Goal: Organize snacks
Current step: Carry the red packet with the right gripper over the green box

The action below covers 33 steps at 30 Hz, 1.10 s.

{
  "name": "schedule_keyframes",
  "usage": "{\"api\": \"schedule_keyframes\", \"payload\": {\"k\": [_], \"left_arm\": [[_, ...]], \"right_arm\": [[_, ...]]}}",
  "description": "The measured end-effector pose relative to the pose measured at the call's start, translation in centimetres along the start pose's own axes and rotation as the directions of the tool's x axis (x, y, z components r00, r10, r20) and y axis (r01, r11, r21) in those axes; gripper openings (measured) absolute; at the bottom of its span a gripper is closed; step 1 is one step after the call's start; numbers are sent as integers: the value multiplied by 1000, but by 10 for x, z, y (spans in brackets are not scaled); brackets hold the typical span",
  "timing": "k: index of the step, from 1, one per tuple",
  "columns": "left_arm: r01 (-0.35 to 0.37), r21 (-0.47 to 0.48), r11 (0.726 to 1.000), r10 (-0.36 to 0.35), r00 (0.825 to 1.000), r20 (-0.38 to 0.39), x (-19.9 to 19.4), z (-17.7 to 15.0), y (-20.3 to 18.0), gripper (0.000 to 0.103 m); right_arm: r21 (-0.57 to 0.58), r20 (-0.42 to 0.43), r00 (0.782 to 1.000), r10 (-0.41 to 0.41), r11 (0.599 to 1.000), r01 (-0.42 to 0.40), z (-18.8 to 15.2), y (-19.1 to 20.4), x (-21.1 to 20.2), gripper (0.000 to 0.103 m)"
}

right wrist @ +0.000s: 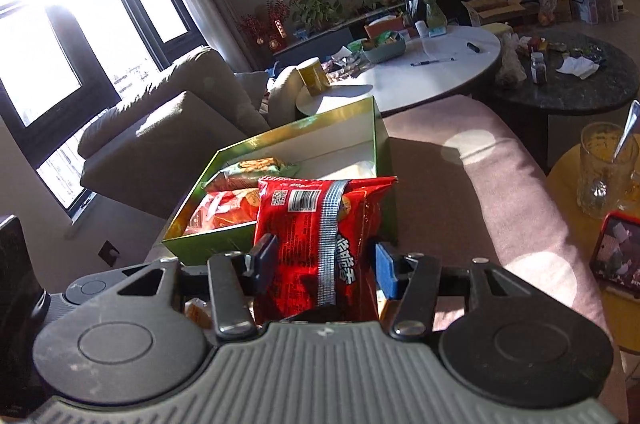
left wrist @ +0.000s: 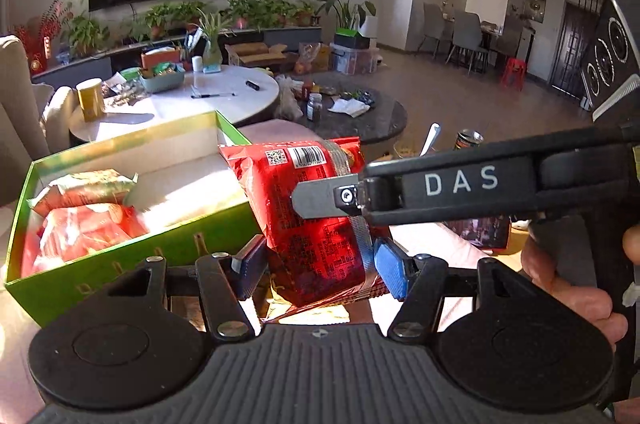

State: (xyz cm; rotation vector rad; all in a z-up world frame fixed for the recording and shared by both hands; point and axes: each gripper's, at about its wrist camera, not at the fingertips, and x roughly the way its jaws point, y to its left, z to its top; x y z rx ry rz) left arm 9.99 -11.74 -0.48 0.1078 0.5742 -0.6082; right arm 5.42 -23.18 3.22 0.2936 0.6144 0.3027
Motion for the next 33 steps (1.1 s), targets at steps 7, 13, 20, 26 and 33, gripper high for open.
{"api": "schedule_keyframes", "payload": {"k": [7, 13, 20, 26, 33], "left_arm": [[-73, -18, 997, 74, 996, 39, -3, 18, 23, 56], [-121, -57, 991, 123, 992, 27, 10, 29, 46, 56], [-161, -50, 986, 162, 987, 6, 33, 46, 60, 56], [-184, -34, 982, 183, 983, -19, 56, 61, 76, 56], [-196, -34, 980, 193, 979, -66, 86, 66, 92, 56]], "right_arm": [[-12, 18, 998, 63, 998, -63, 27, 11, 29, 64], [-44, 25, 994, 105, 994, -104, 41, 19, 48, 64], [-82, 29, 993, 116, 990, -114, 56, 21, 71, 64], [-76, 22, 991, 135, 988, -133, 76, 12, 95, 64], [-90, -20, 995, 98, 991, -99, 83, 5, 125, 64]]}}
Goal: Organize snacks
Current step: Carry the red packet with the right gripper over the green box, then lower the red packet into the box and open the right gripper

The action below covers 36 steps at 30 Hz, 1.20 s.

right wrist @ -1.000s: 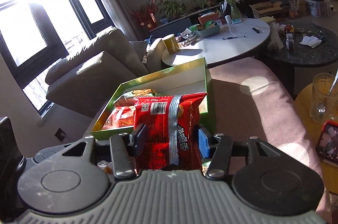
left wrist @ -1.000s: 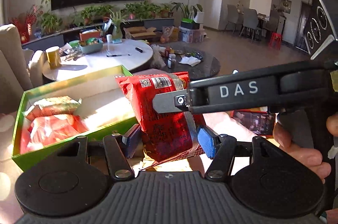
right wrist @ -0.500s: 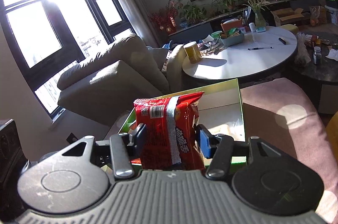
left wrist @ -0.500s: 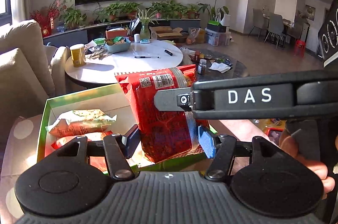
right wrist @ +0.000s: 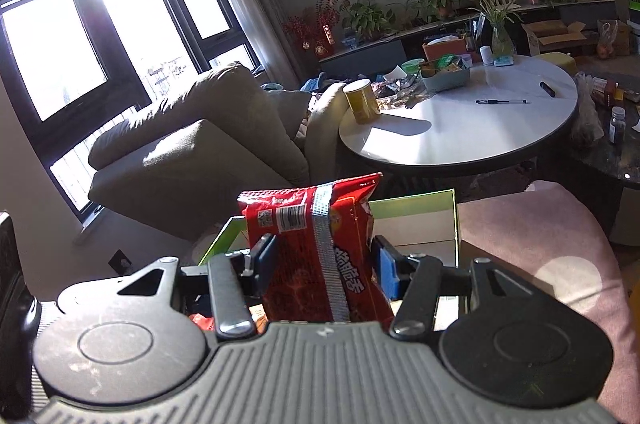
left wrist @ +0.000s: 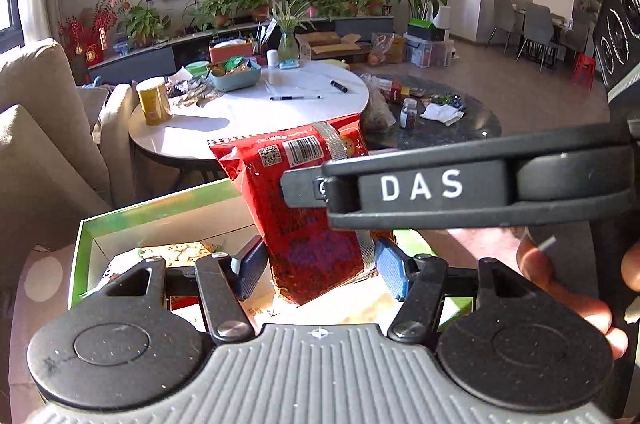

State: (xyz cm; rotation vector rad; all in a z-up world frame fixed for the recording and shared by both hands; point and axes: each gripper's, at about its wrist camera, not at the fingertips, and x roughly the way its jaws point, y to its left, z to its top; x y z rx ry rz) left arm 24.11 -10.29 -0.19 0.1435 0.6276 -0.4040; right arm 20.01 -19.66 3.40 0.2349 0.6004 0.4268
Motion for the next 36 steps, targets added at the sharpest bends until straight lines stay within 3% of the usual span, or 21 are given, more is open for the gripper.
{"api": "schedule_keyframes", "payload": {"k": [9, 13, 14, 19, 36], "left_arm": [[15, -56, 998, -16, 999, -29, 27, -5, 15, 58], [-50, -69, 996, 48, 998, -34, 32, -10, 21, 62], [-50, -72, 996, 48, 998, -34, 31, -11, 23, 62], [-48, -94, 994, 46, 999, -27, 24, -15, 29, 63], [-59, -70, 996, 57, 998, -30, 11, -24, 17, 71]], "right_arm": [[14, -39, 999, -24, 1000, 25, -5, -10, 27, 64], [12, 40, 986, -160, 987, 159, -6, -13, 26, 64], [9, 47, 986, -162, 987, 161, -7, -15, 23, 64], [59, 12, 994, -111, 992, 111, -13, -26, 16, 64], [27, -21, 998, -61, 998, 62, -26, -11, 0, 64]]}}
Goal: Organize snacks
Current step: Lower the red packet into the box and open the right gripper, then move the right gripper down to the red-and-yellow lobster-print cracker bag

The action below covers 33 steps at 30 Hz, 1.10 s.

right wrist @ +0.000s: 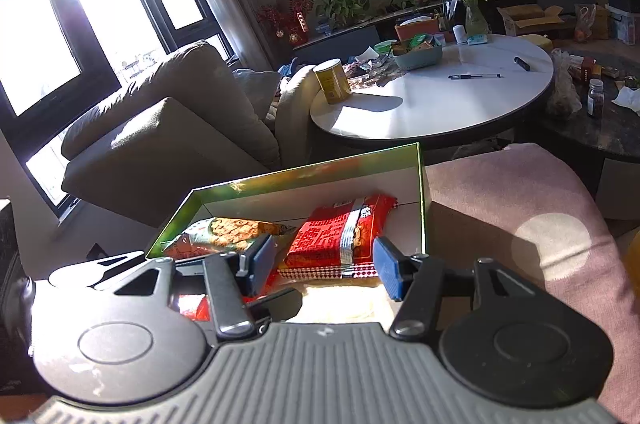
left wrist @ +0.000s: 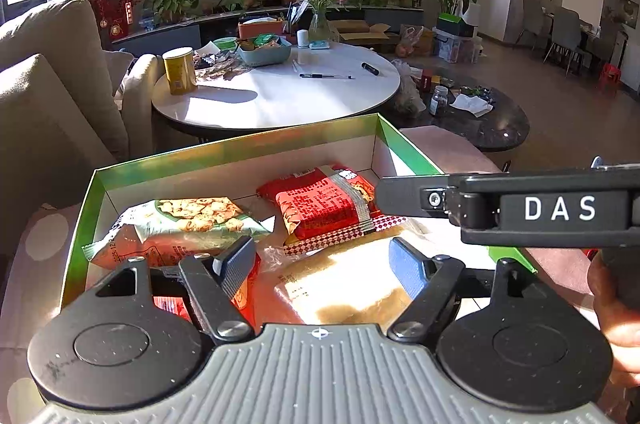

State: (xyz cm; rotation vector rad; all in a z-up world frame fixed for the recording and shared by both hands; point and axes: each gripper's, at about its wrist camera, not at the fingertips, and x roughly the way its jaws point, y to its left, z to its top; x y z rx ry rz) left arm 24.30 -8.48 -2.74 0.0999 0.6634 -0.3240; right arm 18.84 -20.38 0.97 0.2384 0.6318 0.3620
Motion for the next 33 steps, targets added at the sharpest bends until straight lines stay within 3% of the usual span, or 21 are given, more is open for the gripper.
{"api": "schedule_keyframes", "payload": {"k": [17, 33], "left_arm": [[5, 10, 1000, -6, 1000, 12, -46, -31, -7, 75], [44, 19, 999, -45, 998, 50, -109, -71, -20, 79]], "right_arm": [[-10, -14, 999, 34, 999, -34, -23, 12, -39, 64], [10, -65, 998, 25, 1000, -24, -72, 17, -83, 64]]}}
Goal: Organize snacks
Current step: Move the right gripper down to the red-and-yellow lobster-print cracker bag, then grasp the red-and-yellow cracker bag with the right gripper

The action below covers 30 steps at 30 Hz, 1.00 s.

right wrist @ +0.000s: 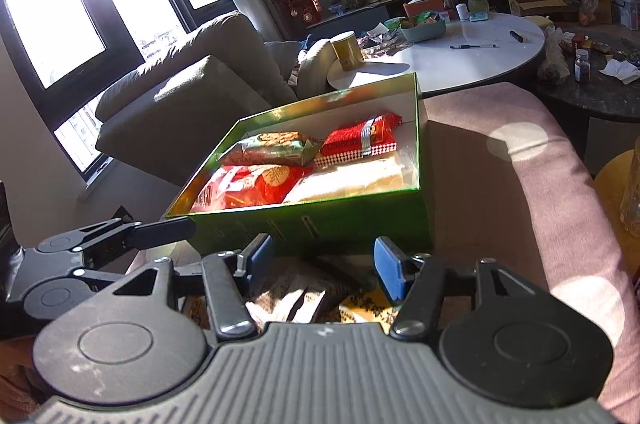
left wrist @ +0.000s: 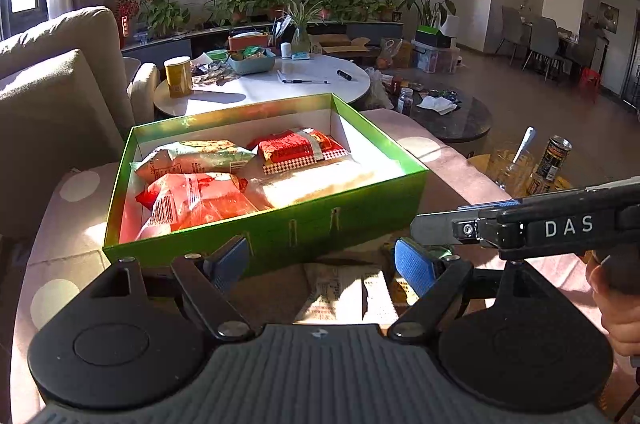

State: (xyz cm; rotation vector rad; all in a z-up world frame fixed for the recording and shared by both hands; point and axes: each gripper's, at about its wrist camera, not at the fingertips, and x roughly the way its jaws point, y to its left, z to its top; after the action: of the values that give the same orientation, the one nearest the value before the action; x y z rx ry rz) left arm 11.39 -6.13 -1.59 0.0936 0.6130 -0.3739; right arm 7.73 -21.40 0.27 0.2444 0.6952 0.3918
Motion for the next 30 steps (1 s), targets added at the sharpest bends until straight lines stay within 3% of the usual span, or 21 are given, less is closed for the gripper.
{"api": "schedule_keyframes", "payload": {"k": [10, 15, 30], "left_arm": [[-9, -31, 999, 8, 1000, -20, -21, -28, -2, 79], [-9, -39, 999, 8, 999, -33, -30, -36, -3, 79], [67, 25, 997, -66, 997, -37, -42, -45, -32, 81]], "right_arm": [[39, -24, 999, -21, 999, 22, -24, 4, -26, 64], [2, -43, 995, -92, 996, 92, -42, 6, -35, 65], [75, -61, 987, -149, 985, 153, -82, 0, -67, 65]]}}
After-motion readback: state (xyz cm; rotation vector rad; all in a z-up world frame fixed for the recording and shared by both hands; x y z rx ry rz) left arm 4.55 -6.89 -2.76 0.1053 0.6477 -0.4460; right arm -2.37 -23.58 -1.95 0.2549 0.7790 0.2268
